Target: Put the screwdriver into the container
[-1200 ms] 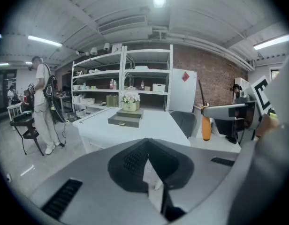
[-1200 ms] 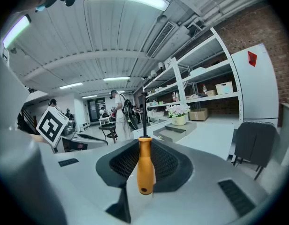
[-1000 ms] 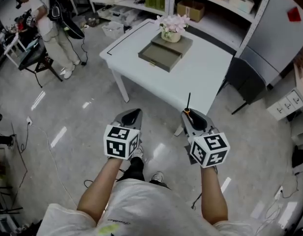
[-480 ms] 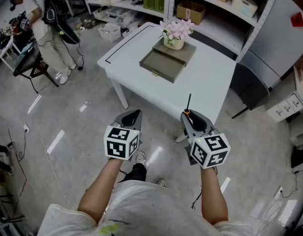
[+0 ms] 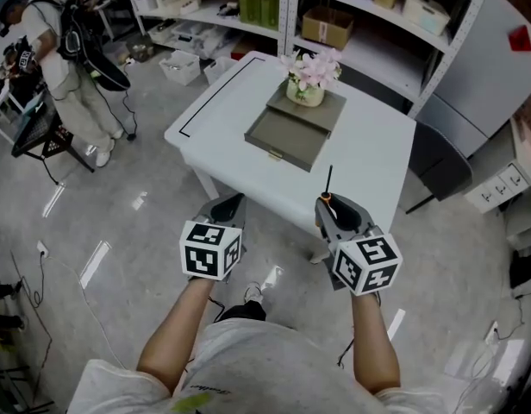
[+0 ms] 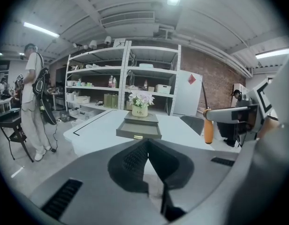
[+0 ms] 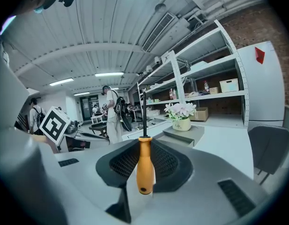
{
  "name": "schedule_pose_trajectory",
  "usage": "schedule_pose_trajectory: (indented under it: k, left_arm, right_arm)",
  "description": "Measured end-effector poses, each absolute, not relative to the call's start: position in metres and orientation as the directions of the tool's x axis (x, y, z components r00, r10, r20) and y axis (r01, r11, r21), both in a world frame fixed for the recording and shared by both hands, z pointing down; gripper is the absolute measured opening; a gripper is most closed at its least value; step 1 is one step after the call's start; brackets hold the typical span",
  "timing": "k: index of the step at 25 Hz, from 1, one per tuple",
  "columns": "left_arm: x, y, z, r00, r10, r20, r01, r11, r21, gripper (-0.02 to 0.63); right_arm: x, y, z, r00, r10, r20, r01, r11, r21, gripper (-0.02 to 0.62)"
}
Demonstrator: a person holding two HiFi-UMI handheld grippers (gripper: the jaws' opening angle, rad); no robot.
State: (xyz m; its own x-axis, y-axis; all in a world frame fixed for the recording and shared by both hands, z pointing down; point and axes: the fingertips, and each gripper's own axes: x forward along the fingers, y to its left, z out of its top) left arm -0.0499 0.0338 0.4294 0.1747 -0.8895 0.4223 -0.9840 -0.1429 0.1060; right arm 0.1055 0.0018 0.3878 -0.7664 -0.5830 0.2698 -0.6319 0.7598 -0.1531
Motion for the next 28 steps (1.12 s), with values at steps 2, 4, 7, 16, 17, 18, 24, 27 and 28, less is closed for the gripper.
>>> schedule_pose_trajectory:
  k: [2, 4, 7, 16, 17, 18, 24, 27, 28]
  left_arm:
    - [-0.062, 0.023, 0.429, 0.180, -0.889, 0.422, -0.983, -0.146, 0.112, 0.003]
    - [-0.073, 0.013, 0.428, 0.187, -0.888, 0.420, -0.982, -0.151, 0.116, 0.003]
    - [-0.090, 0.001, 0.428, 0.195, -0.886, 0.421, -0.980, -0.158, 0.121, 0.003]
    - [-0.134, -0.028, 0.431, 0.217, -0.883, 0.416, -0.975, -0.175, 0.136, 0.003]
    - [-0.137, -0.030, 0.432, 0.219, -0.882, 0.417, -0.975, -0.177, 0.138, 0.003]
    - [-0.139, -0.031, 0.433, 0.221, -0.881, 0.418, -0.974, -0.178, 0.141, 0.003]
    - [-0.146, -0.043, 0.436, 0.238, -0.877, 0.417, -0.970, -0.193, 0.147, 0.003]
    - [-0.146, -0.050, 0.435, 0.248, -0.876, 0.413, -0.968, -0.206, 0.143, 0.003]
    - [-0.147, -0.053, 0.434, 0.249, -0.877, 0.412, -0.968, -0.209, 0.140, 0.003]
  right_arm:
    - [0.095, -0.008, 0.387, -0.763, -0.586, 0.274, -0.636, 0.757, -0.150, 0.080]
    - [0.085, -0.018, 0.386, -0.758, -0.591, 0.277, -0.641, 0.754, -0.144, 0.080]
    - [0.070, -0.033, 0.383, -0.749, -0.601, 0.277, -0.650, 0.747, -0.139, 0.080]
    - [0.033, -0.061, 0.380, -0.727, -0.618, 0.298, -0.668, 0.736, -0.104, 0.080]
    - [0.030, -0.063, 0.378, -0.726, -0.618, 0.300, -0.668, 0.738, -0.097, 0.080]
    - [0.029, -0.065, 0.377, -0.725, -0.619, 0.302, -0.668, 0.739, -0.090, 0.080]
    - [0.020, -0.080, 0.370, -0.716, -0.620, 0.320, -0.664, 0.747, -0.039, 0.080]
    - [0.021, -0.087, 0.369, -0.709, -0.622, 0.332, -0.665, 0.747, -0.021, 0.080]
    - [0.021, -0.090, 0.370, -0.706, -0.623, 0.338, -0.665, 0.746, -0.014, 0.080]
